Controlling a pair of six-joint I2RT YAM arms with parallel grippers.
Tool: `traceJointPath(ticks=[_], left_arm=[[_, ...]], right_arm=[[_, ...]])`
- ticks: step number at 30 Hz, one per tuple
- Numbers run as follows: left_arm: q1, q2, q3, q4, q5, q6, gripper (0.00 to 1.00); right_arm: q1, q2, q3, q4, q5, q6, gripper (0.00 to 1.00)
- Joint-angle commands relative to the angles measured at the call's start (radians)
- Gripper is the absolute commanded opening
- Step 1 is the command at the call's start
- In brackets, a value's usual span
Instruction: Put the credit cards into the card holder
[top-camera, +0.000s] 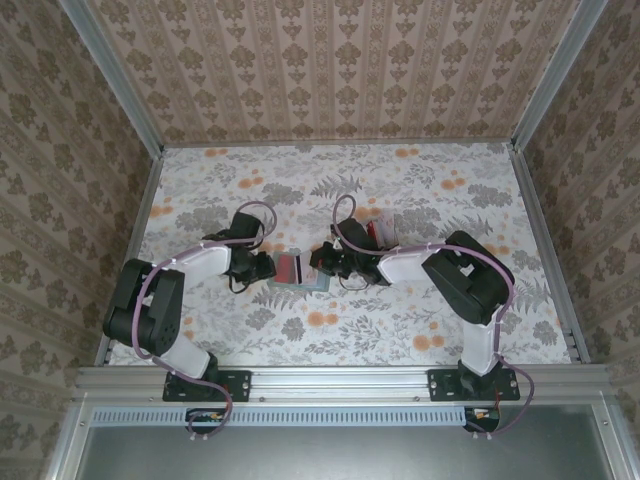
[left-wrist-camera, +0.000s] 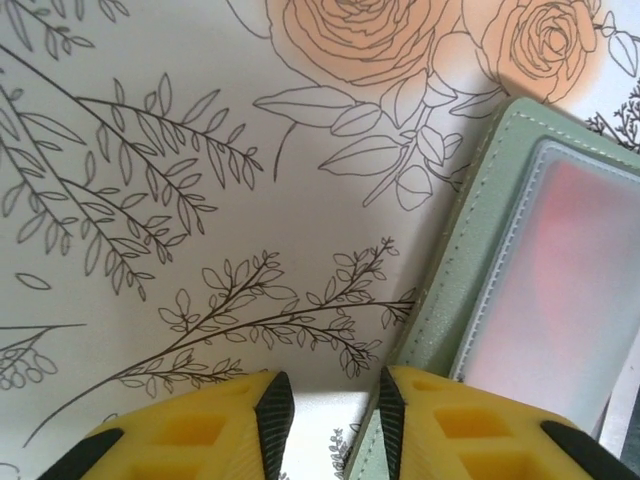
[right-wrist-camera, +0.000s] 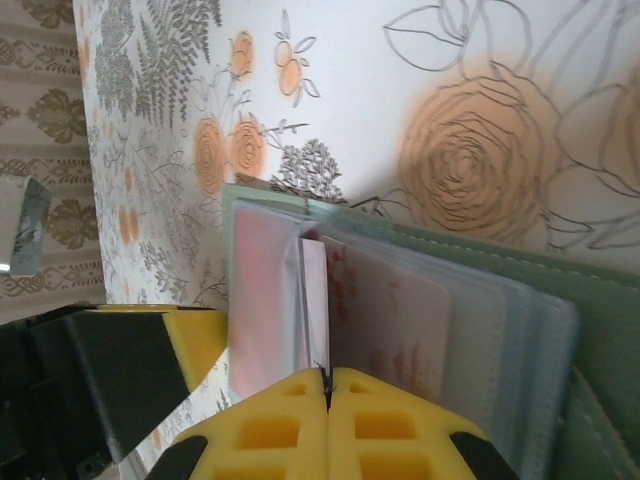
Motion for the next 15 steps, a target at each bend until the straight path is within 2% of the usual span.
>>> traceJointPath(ticks=[1, 4, 15], left_arm=[[-0.026, 0.082, -0.057, 0.078, 0.071, -0.023, 0.3], [-0.039, 0.088, -0.056, 0.085, 0.072, -0.031, 0.26], [-0.067, 0.104, -0.063, 0.105, 0.069, -0.056, 0.24]], right_arm=[[0.007, -0.002, -0.038, 0.042, 0.058, 0.041, 0.0], [0.007, 0.009, -0.038, 0.048, 0.071, 0.032, 0.0], [0.01, 0.077, 0.04, 0.062, 0.06, 0.03, 0.0]])
